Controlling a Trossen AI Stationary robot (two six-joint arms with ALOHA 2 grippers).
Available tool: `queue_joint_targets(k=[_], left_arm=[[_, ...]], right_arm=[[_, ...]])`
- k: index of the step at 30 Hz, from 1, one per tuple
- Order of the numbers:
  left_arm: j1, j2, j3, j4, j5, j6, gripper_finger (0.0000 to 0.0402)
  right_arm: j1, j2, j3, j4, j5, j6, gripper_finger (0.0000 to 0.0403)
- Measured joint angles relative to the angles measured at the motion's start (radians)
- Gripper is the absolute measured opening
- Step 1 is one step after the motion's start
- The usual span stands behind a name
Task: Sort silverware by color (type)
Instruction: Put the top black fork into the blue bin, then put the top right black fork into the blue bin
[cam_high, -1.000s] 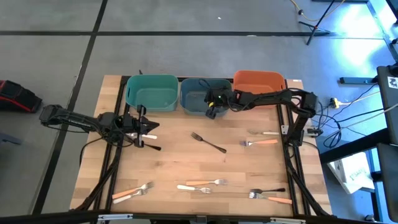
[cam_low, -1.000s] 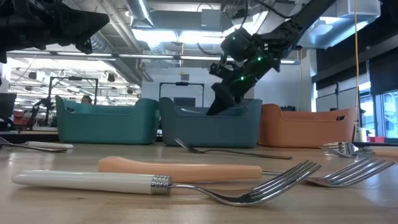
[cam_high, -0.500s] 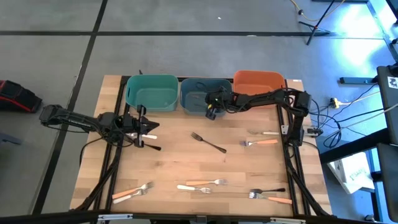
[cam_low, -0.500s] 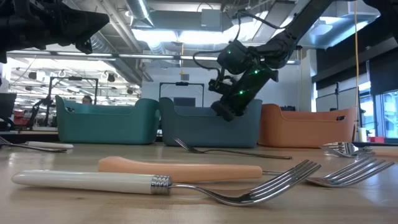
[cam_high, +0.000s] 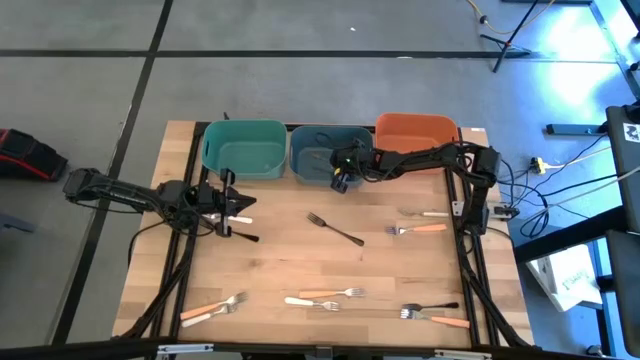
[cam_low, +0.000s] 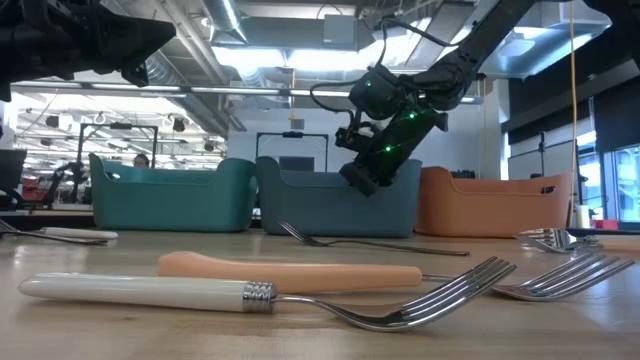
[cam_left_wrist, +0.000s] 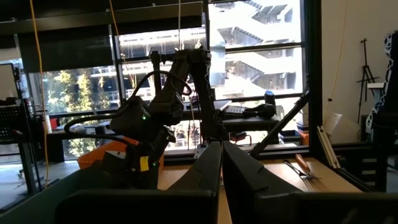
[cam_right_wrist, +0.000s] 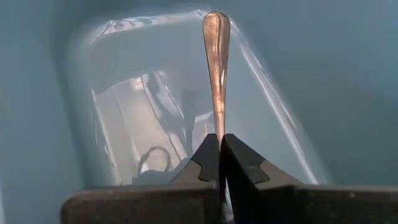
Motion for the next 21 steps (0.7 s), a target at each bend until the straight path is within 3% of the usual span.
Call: queue_joint_targets(k=[10, 21], left_arm=[[0.0, 0.0, 0.0, 0.0, 0.0, -0.021, 0.0008], [0.0, 0.0, 0.0, 0.0, 0.0, -0.021, 0.0008]], right_arm=[[0.0, 0.0, 0.0, 0.004, 0.0, 0.009, 0.0012], [0.002, -0.002, 0.029, -0.013, 0.0, -0.037, 0.0118]])
